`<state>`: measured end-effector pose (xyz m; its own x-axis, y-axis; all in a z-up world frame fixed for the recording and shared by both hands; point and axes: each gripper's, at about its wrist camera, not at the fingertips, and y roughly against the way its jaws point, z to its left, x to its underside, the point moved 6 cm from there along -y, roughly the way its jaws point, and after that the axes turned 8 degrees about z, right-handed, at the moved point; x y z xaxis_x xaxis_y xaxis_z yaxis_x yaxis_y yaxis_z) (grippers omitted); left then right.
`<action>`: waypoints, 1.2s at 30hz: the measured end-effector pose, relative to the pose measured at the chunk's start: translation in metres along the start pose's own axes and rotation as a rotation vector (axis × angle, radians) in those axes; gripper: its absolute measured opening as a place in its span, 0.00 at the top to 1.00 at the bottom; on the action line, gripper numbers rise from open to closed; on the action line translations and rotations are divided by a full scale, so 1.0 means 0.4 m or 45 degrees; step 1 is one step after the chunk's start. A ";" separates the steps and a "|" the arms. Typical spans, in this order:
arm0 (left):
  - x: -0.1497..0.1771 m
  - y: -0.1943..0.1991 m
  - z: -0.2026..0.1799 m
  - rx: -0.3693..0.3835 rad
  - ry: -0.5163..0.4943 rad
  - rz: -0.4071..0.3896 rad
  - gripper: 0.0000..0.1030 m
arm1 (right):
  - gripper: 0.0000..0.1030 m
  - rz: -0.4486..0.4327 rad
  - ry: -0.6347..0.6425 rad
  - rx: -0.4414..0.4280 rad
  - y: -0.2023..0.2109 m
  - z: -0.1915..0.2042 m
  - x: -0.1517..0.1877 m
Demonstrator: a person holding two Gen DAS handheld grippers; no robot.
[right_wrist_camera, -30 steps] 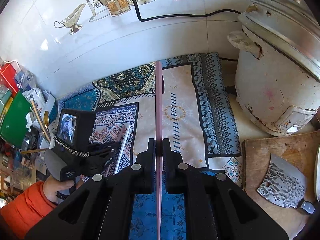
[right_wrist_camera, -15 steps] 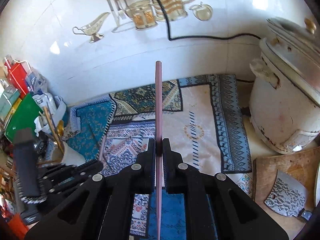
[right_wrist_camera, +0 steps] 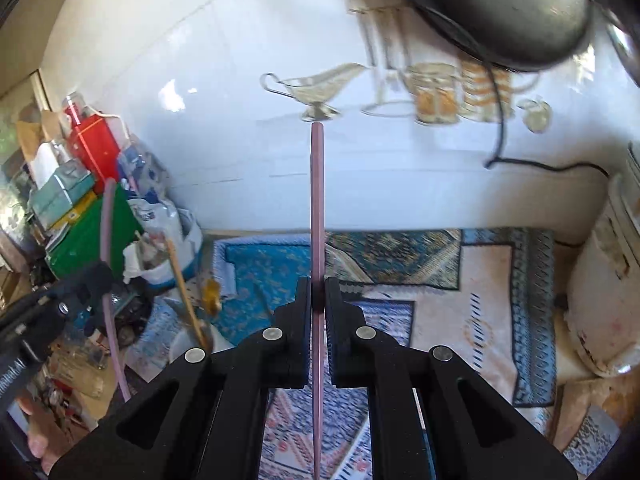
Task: Organize utensils
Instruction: 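Carry both chopsticks over the white cup and lower them in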
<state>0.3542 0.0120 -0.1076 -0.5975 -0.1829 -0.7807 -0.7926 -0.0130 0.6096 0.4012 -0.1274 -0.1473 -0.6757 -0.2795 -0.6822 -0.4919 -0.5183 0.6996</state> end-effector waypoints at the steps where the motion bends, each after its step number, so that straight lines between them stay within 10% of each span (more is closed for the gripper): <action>1: -0.011 0.010 0.020 -0.020 0.009 -0.019 0.96 | 0.94 -0.006 0.009 -0.017 -0.010 0.022 -0.009; 15: -0.065 -0.040 0.251 -0.179 0.135 -0.098 0.96 | 0.94 -0.016 0.053 -0.143 -0.194 0.216 -0.065; 36: -0.046 -0.174 0.343 -0.207 0.193 -0.101 0.96 | 0.94 -0.044 -0.010 -0.275 -0.246 0.278 -0.081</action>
<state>0.4036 0.1511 -0.1543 -0.4995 -0.3202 -0.8050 -0.7990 -0.1889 0.5709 0.4107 0.0224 -0.1703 -0.6649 -0.2529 -0.7028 -0.3861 -0.6891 0.6132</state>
